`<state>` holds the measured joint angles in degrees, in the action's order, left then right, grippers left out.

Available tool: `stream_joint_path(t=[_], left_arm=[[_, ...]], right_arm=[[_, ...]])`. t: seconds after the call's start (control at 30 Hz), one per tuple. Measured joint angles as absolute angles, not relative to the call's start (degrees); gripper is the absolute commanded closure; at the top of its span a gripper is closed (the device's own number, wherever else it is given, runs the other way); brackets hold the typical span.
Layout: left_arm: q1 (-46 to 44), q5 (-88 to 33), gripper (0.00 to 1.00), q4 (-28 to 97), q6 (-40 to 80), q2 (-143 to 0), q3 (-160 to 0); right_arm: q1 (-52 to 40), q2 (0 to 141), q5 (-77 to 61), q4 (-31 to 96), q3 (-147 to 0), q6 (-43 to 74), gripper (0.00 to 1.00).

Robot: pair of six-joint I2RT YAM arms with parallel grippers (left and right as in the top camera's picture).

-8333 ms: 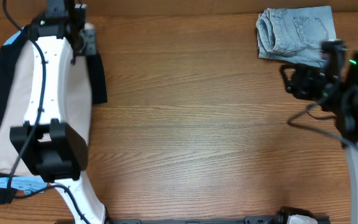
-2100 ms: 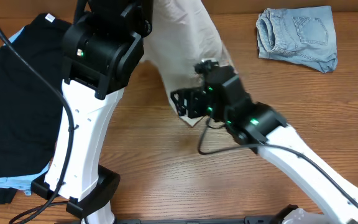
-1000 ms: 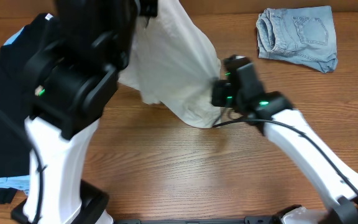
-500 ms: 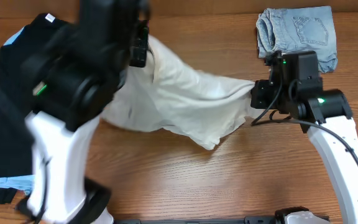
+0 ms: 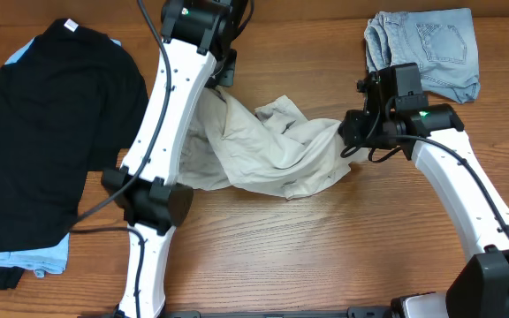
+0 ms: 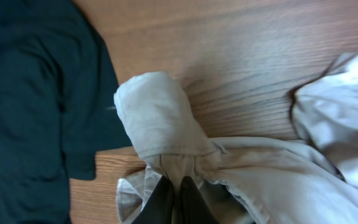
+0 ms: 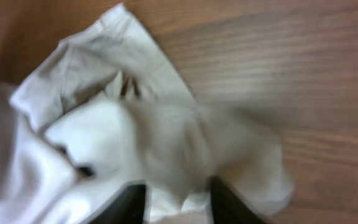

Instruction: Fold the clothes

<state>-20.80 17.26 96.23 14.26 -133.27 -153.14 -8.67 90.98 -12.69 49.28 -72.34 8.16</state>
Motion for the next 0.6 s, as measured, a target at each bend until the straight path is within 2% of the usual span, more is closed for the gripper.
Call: stream_joint_path(t=[0.23, 0.4, 0.5, 0.6], left_arm=[[-16.03, 14.04, 0.96, 94.35, 14.70, -135.66, -153.05], [-11.88, 10.24, 0.96, 93.17, 14.70, -135.66, -153.08], [-9.69, 8.23, 0.96, 92.44, 14.70, -135.66, -153.14], [-8.34, 7.09, 0.96, 91.26, 14.66, -135.66, -153.14]], right_arm=[[-10.70, 90.24, -19.79, 57.67, -73.84, 10.26, 0.50], [-18.79, 89.91, -20.78, 59.99, -73.19, 12.78, 0.49], [-24.49, 89.89, -19.40, 58.28, -71.37, 15.27, 0.44], [-29.41, 89.91, -15.33, 55.94, -69.73, 17.61, 0.43]])
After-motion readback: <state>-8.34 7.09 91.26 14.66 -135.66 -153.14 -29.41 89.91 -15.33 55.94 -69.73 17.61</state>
